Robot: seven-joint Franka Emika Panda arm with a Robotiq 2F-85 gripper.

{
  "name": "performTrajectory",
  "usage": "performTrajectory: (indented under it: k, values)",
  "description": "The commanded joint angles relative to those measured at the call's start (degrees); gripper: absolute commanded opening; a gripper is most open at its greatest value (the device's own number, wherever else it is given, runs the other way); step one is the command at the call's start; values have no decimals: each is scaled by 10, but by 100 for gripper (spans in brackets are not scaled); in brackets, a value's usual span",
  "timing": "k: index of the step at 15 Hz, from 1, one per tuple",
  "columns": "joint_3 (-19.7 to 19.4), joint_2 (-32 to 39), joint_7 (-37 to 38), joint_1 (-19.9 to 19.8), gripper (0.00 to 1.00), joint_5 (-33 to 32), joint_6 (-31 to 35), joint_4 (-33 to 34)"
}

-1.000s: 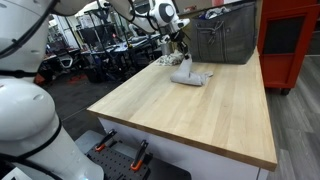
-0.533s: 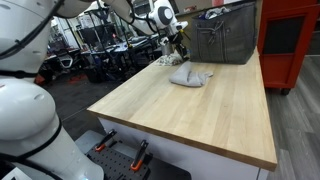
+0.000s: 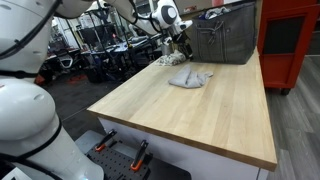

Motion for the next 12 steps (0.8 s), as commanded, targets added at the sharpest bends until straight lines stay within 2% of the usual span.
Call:
performTrajectory:
  k: [1, 8, 12]
  values:
    - [-10, 28, 42, -4, 100, -1, -44, 36]
    - [-8, 100, 154, -36, 100, 40, -172, 110]
    - [3, 103, 178, -68, 99, 89, -198, 128]
